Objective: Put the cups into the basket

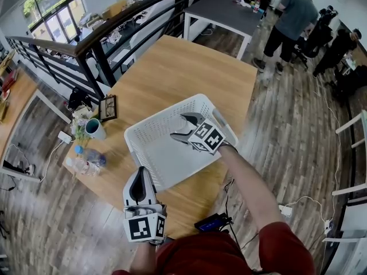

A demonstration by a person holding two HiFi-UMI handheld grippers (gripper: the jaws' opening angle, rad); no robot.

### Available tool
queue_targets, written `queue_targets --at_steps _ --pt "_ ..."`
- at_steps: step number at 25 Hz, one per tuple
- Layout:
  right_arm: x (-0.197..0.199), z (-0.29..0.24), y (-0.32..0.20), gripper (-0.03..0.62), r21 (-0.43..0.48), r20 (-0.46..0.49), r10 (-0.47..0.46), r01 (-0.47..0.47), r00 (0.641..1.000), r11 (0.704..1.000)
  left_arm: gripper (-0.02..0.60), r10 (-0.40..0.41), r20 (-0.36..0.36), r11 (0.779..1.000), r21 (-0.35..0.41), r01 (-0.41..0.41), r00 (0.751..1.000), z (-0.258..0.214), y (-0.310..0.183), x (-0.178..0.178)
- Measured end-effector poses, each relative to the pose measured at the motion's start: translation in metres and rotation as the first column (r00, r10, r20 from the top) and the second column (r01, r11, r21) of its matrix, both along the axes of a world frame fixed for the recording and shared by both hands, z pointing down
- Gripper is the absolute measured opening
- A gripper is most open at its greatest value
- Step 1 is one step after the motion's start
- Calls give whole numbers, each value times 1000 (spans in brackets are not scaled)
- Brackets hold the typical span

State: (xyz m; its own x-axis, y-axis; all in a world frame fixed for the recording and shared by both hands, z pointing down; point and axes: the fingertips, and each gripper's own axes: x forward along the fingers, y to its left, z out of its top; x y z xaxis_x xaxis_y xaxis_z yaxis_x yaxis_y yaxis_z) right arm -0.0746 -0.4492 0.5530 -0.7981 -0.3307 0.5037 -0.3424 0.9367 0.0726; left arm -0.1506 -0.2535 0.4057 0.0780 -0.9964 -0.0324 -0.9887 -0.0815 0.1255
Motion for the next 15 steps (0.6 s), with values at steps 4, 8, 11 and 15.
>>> queue_targets --at_steps 4,8,11,15 --pt "3 0 3 353 0 -26 -10 10 1000 1000 0 5 -1 1000 3 -5 1000 -2 1 0" --pt "6 2 6 353 4 -56 -32 32 998 999 0 10 0 1000 6 -10 1000 -2 1 3" --pt "10 3 5 353 -1 -83 -43 43 996 999 0 13 1 1000 5 -13 1000 -2 2 4" --pt "14 3 4 353 -10 -99 -36 36 994 999 0 15 1 1000 9 -15 1000 -3 2 4"
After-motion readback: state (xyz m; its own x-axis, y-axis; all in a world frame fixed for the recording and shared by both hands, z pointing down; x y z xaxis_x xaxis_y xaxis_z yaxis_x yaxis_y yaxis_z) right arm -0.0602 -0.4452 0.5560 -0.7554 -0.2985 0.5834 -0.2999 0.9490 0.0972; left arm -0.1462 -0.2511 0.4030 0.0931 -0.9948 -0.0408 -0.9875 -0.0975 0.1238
